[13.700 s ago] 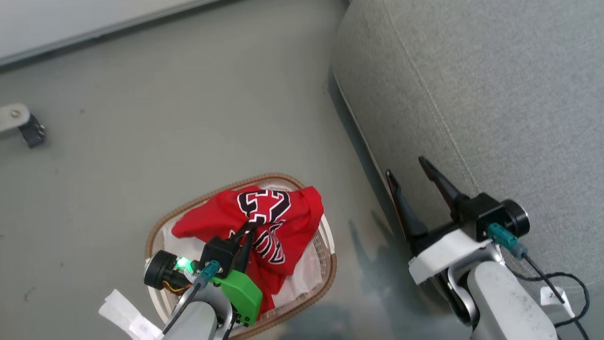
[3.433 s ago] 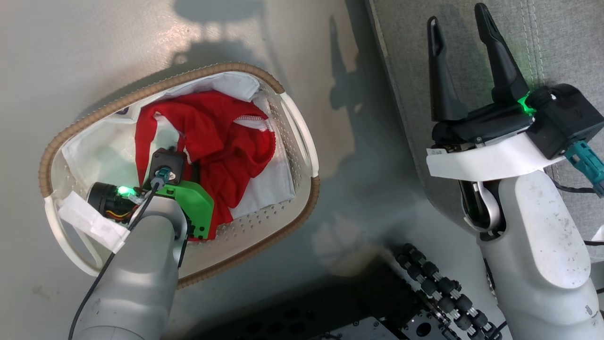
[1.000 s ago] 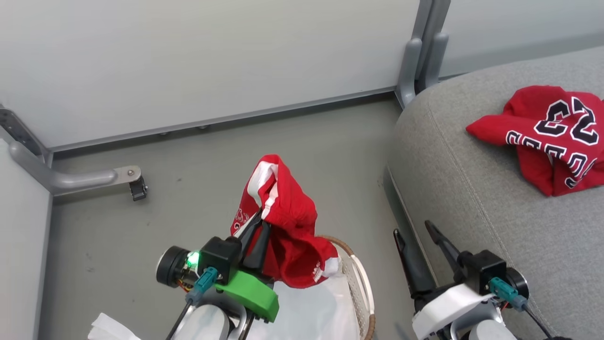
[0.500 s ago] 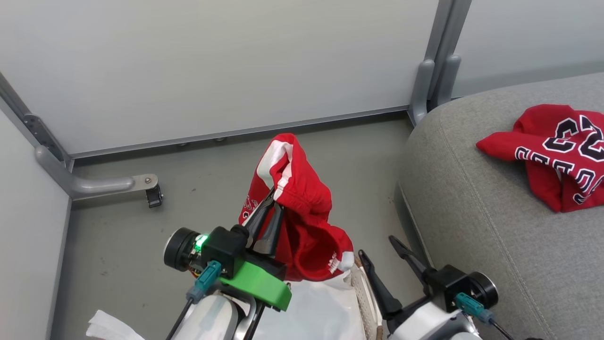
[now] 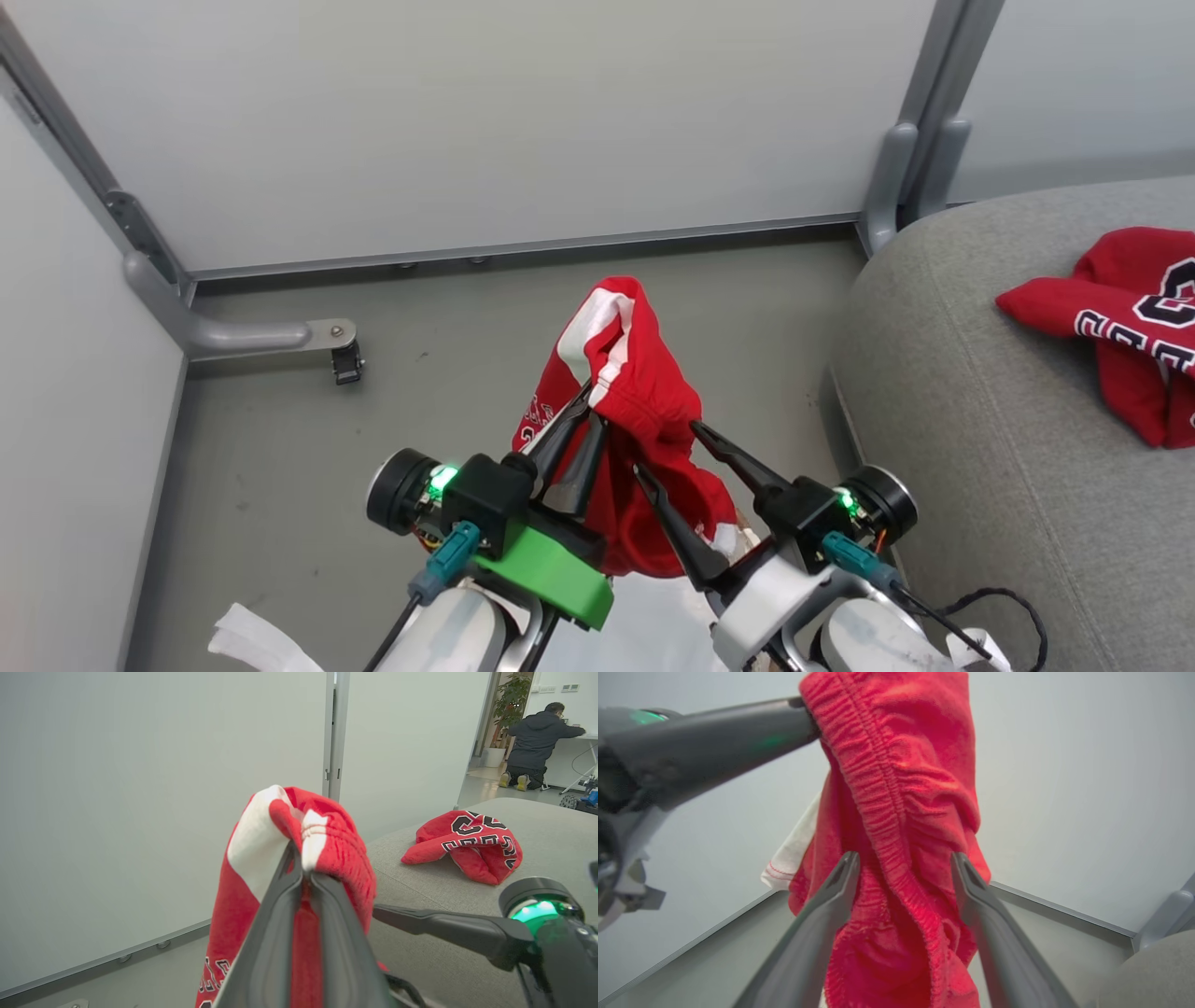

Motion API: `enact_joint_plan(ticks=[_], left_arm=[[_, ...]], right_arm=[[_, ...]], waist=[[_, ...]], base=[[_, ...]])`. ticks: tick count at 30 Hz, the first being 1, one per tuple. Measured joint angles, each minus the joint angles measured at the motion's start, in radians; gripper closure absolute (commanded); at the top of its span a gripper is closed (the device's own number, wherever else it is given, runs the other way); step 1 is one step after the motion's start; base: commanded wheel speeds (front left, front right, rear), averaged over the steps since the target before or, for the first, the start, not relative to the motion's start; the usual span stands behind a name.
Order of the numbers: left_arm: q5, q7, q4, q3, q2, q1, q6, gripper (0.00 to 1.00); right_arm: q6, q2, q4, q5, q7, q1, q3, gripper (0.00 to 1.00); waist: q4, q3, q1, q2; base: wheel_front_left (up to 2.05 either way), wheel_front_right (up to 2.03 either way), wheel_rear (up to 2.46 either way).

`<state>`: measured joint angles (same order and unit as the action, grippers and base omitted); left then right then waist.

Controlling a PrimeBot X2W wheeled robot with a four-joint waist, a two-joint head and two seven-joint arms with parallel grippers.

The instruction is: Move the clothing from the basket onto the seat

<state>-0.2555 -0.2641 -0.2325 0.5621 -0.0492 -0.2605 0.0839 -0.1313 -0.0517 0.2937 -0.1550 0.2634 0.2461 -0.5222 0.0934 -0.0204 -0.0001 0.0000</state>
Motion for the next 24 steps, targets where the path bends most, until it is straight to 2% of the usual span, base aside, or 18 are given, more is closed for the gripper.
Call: enact_joint_plan(ticks=[21,22,23,24], left_arm=[[-0.058,0.000,0.022,0.153,0.000,-0.049,-0.020,1.00],[-0.060,0.000,0.022,0.157,0.000,-0.050,-0.022,1.00],[-0.061,0.000,0.022,0.159,0.000,-0.050,-0.022,1.00],[-0.061,0.000,0.022,0.161,0.000,-0.051,-0.022,1.00]], right_arm=[[0.000,0.002,0.115,0.022,0.000,0.073,0.022,0.00],[0.000,0.002,0.123,0.019,0.000,0.073,0.021,0.24],[0.000,0.003,0.129,0.013,0.000,0.073,0.019,0.58],[0.000,0.003,0.132,0.009,0.000,0.073,0.019,0.70]], waist=[[0.113,-0.040,0.0000,0.0000],[0.116,-0.040,0.0000,0.0000],[0.118,-0.041,0.0000,0.0000],[0.120,-0.041,0.0000,0.0000]], base=[[0.00,0.00,0.00],[0.00,0.00,0.00],[0.00,0.00,0.00],[0.00,0.00,0.00]])
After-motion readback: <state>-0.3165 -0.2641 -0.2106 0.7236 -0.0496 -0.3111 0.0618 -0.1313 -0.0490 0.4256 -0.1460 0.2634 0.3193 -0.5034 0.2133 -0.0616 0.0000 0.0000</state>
